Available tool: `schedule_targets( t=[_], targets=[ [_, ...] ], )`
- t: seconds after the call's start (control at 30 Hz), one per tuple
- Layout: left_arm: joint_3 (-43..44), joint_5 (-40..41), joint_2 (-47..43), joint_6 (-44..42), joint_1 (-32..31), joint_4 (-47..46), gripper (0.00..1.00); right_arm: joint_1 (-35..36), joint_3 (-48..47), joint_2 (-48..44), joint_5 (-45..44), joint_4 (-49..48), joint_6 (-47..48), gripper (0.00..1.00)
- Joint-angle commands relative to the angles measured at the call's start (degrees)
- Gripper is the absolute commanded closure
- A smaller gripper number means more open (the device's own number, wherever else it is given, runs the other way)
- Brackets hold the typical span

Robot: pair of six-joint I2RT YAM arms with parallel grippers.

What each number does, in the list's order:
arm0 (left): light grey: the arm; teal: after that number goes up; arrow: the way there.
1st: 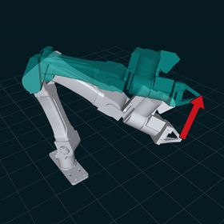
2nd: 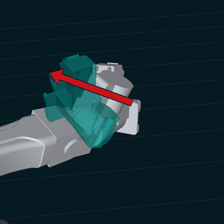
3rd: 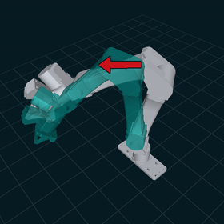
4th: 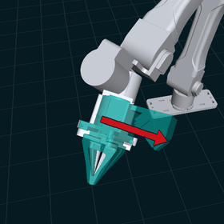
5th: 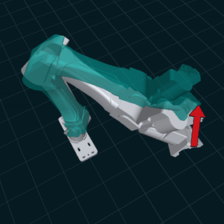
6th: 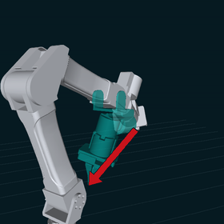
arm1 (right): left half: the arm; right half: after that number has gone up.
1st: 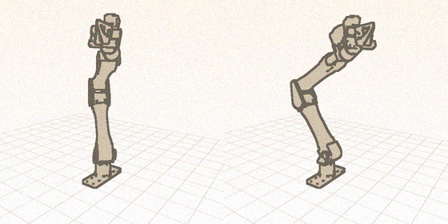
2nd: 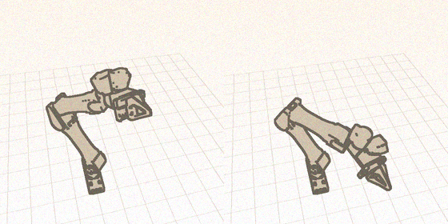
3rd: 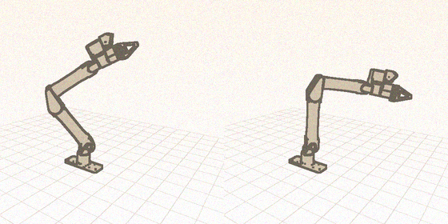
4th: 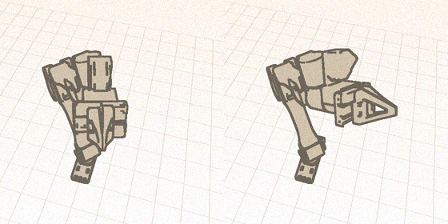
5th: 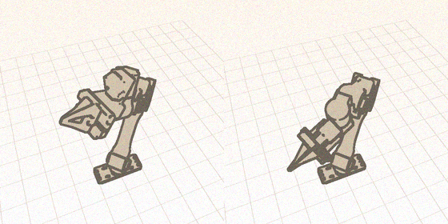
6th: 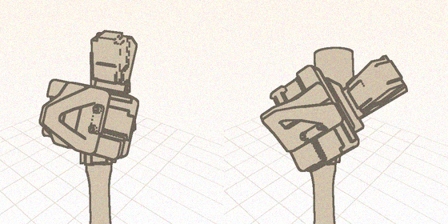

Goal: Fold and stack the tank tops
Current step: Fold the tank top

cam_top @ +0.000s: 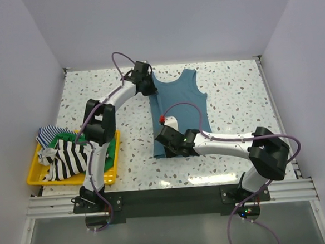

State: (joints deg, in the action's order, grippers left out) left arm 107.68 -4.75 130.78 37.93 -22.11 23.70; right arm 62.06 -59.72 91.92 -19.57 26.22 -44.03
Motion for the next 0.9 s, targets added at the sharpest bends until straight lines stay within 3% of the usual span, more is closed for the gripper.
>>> schedule_targets(
  t=[0.0, 0.7, 0.8, 0.87],
  targets=[
    [4.12, 0.36, 1.23, 1.0, -0.92, -0.15, 1.0, -0.1, 2.76, -3.59, -0.03, -1.52, -2.73, 1.0],
    [7.37, 0.71, 5.89, -0.49, -4.87, 0.29, 1.0, -0.8, 12.7, -8.6, -2.84, -3.8, -7.47, 1.0],
    [7.46, 0.62, 5.89, -1.28, -4.87, 0.12, 0.93, -0.8, 13.14, -9.56, -3.19, -3.02, -7.82, 0.93],
    [7.2, 0.27, 5.36, -1.98, -4.87, -0.59, 0.8, -0.8, 13.32, -10.87, -4.68, -1.26, -8.44, 0.79]
  ],
)
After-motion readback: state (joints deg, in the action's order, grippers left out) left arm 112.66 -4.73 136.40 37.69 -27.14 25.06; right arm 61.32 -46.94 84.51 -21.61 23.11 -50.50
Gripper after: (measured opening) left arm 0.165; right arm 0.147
